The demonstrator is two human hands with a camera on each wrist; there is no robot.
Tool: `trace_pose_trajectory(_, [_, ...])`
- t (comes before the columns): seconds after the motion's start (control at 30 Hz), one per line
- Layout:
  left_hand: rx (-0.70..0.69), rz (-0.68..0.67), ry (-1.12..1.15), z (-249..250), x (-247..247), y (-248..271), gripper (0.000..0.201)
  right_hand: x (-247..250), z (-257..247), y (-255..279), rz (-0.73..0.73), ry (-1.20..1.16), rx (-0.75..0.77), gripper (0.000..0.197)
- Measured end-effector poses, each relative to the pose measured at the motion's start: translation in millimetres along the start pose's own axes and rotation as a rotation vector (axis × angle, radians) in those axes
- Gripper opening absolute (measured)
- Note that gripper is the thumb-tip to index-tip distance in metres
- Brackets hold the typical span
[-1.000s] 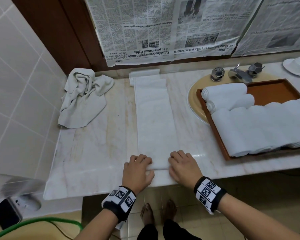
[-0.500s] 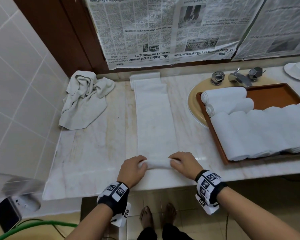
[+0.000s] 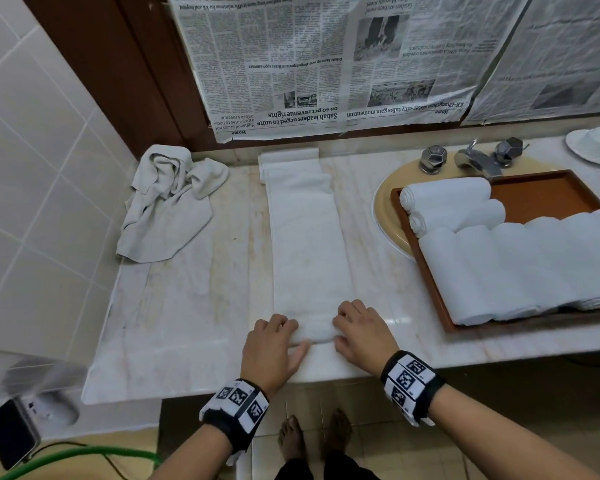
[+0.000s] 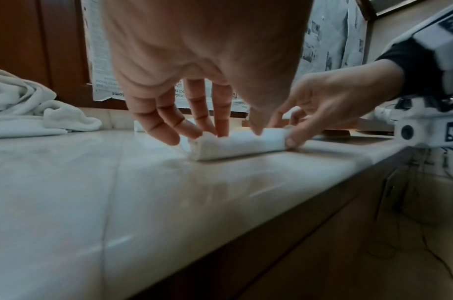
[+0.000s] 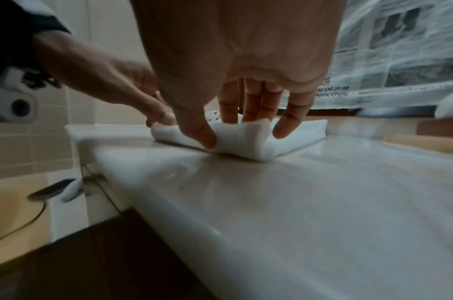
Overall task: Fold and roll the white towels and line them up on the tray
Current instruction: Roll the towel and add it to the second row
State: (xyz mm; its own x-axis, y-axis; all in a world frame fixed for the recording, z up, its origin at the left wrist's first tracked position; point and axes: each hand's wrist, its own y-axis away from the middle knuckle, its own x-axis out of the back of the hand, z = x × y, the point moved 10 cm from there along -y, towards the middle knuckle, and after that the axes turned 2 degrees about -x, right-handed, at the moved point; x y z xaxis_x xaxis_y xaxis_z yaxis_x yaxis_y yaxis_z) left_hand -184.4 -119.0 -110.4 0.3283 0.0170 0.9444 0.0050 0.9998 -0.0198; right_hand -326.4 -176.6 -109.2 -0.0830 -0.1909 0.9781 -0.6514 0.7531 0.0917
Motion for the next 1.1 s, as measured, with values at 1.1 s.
trace_pose_trajectory(1.1, [0.063,-0.163,0.211,-7.0,0.7,-27.7,0.056,0.0,28.8,-8.1,-0.117,-0.457,-0.139,0.024])
